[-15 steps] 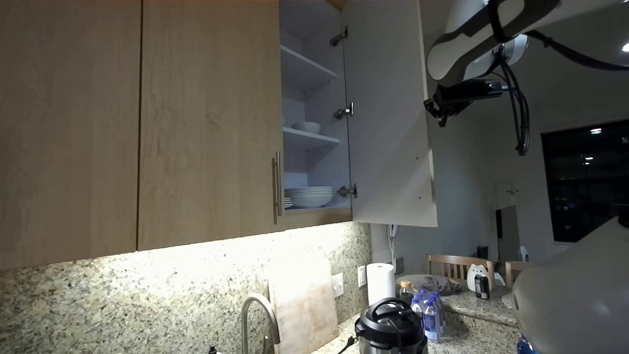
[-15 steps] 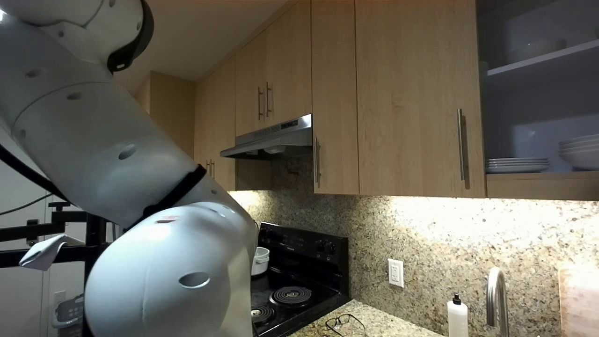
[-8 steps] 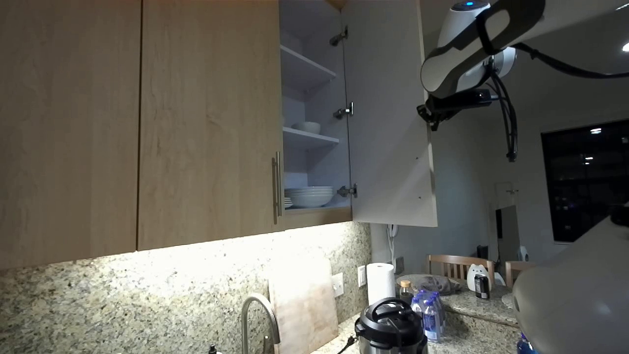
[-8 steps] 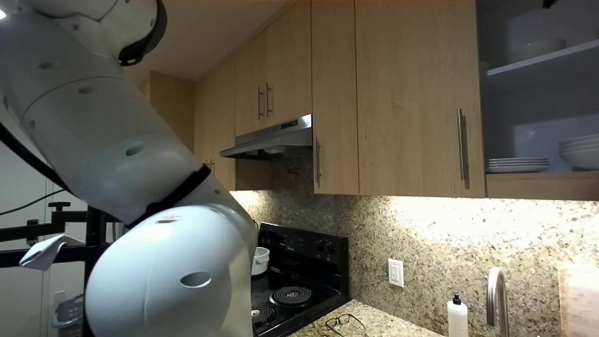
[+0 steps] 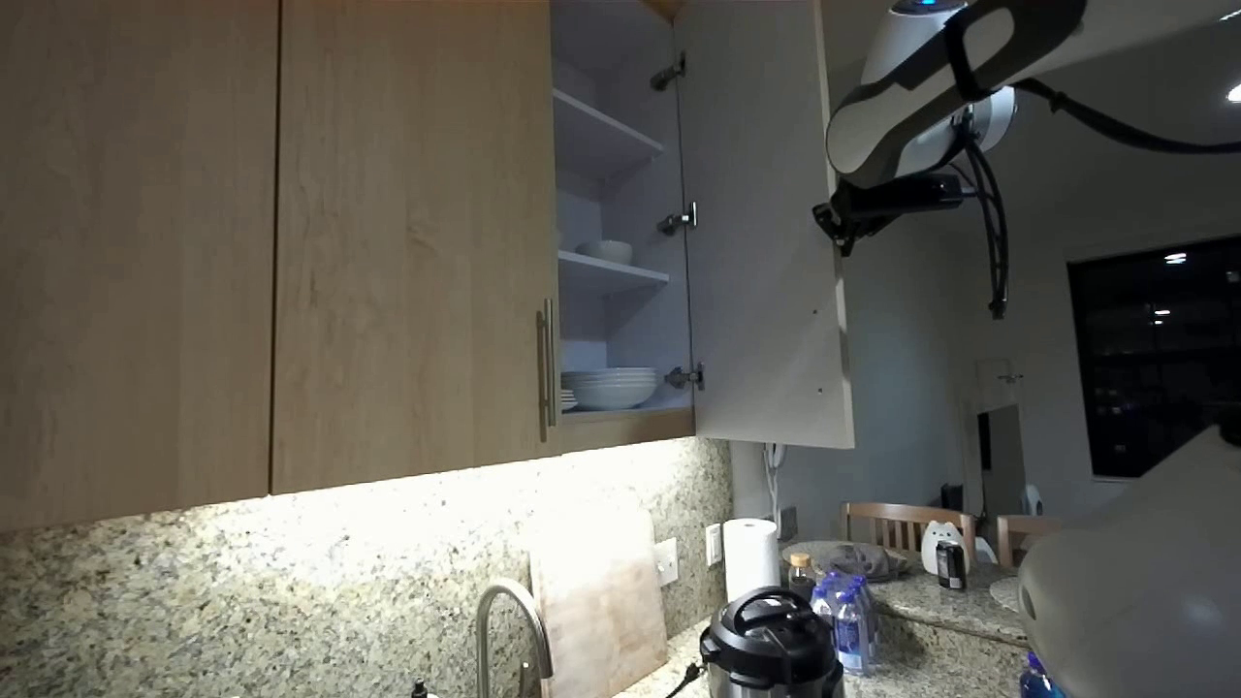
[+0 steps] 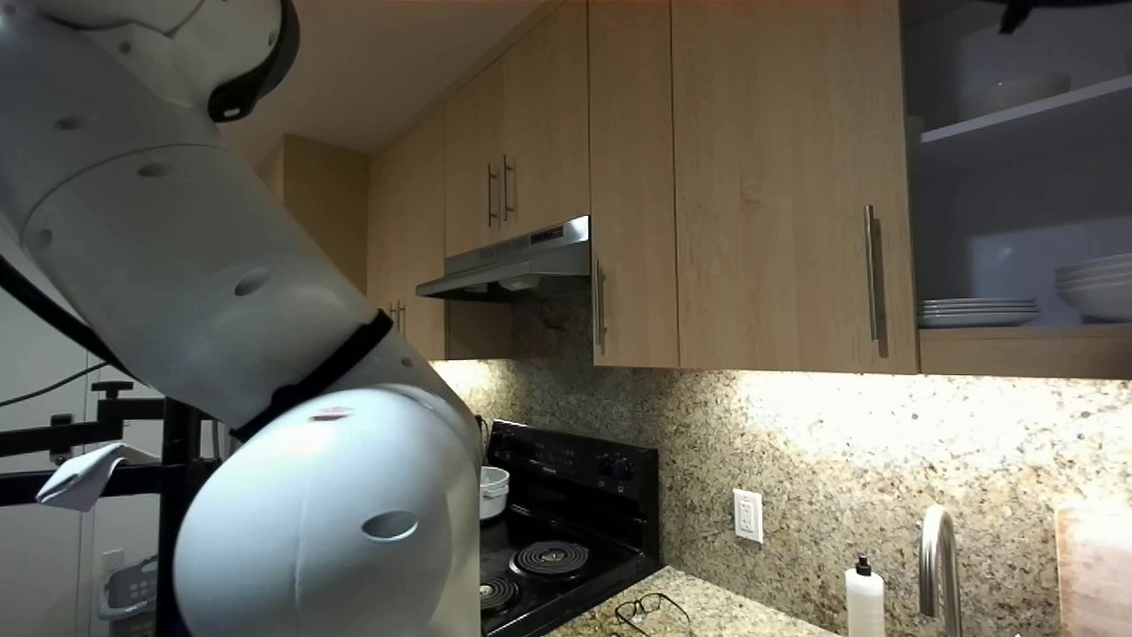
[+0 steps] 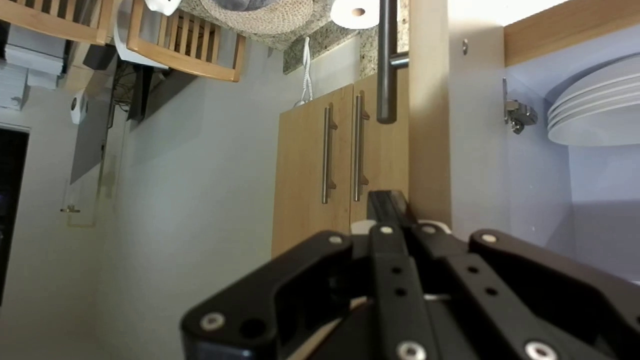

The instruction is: Close the cupboard door

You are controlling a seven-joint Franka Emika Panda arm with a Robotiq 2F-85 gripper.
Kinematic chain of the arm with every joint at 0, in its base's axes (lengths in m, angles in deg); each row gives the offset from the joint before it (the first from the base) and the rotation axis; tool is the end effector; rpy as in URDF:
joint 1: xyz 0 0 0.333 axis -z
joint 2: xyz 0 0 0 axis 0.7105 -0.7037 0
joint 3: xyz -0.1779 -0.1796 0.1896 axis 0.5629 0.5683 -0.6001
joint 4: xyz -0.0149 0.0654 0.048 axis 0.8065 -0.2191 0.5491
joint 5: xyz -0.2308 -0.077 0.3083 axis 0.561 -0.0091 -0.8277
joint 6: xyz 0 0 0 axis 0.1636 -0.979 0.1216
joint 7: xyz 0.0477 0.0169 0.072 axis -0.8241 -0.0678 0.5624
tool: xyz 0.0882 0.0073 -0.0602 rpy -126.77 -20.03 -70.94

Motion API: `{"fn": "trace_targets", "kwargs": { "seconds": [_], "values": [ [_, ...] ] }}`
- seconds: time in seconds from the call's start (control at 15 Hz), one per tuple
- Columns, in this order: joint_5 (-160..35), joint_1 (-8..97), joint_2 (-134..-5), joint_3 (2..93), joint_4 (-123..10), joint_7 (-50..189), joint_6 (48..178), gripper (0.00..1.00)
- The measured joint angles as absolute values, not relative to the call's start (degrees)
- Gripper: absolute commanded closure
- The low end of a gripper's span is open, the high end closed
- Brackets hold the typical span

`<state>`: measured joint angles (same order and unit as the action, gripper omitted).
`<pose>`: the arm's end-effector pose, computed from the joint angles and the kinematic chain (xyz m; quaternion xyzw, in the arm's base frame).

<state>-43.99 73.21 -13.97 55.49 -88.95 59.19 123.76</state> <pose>0.2729 -0.2738 0.7535 0.7975 -0.3349 0.4581 0.2048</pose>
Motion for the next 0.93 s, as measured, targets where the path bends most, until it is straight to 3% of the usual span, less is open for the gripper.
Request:
{"fn": "trace_targets", "kwargs": {
  "seconds": [0.93],
  "values": [
    [-45.7, 70.7, -12.5, 55.1, -88.9, 60.3, 122.3, 1.0]
  ]
}}
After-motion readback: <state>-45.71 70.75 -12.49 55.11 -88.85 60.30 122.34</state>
